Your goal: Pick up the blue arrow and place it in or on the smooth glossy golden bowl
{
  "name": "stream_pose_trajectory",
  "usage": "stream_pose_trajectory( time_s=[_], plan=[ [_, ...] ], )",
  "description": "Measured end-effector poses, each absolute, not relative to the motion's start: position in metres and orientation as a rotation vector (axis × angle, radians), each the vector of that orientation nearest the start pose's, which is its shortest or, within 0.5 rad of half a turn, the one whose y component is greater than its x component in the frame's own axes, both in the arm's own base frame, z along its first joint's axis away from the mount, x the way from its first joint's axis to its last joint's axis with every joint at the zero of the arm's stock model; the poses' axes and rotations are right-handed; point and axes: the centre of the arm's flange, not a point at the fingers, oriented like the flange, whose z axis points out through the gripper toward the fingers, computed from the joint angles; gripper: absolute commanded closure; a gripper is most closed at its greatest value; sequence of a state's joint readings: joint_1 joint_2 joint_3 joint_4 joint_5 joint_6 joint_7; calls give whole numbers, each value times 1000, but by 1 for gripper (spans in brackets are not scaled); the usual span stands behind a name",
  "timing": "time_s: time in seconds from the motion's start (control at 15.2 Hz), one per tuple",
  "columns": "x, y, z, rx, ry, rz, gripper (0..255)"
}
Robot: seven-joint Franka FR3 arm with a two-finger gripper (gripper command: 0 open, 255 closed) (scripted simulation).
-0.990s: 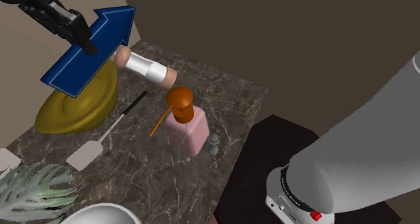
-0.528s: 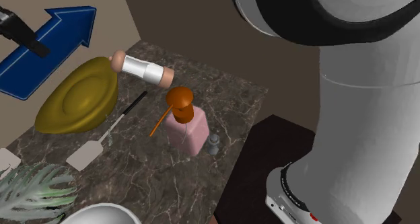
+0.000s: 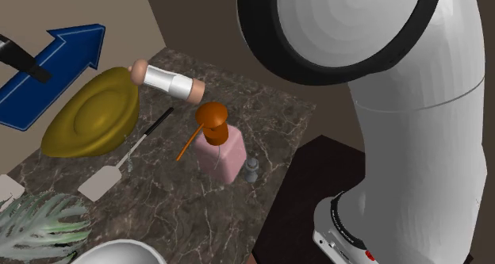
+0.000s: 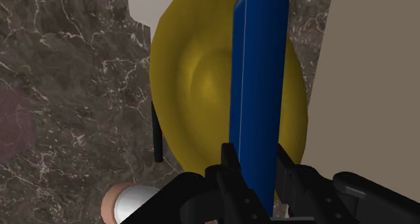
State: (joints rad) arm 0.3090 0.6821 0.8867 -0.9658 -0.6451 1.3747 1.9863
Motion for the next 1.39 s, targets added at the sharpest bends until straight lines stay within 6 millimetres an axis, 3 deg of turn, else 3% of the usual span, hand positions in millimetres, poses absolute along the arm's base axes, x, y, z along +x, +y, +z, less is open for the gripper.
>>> stream_pose_trajectory(
  time_s=[0.66,1.12,1.19,1.39],
  plan=[
    [500,485,494,-2831,1549,-199,255],
    [500,485,489,-2830,1549,-199,255],
    [500,485,489,-2830,1549,-199,0],
    [500,485,489,-2830,1548,-199,0]
  ],
)
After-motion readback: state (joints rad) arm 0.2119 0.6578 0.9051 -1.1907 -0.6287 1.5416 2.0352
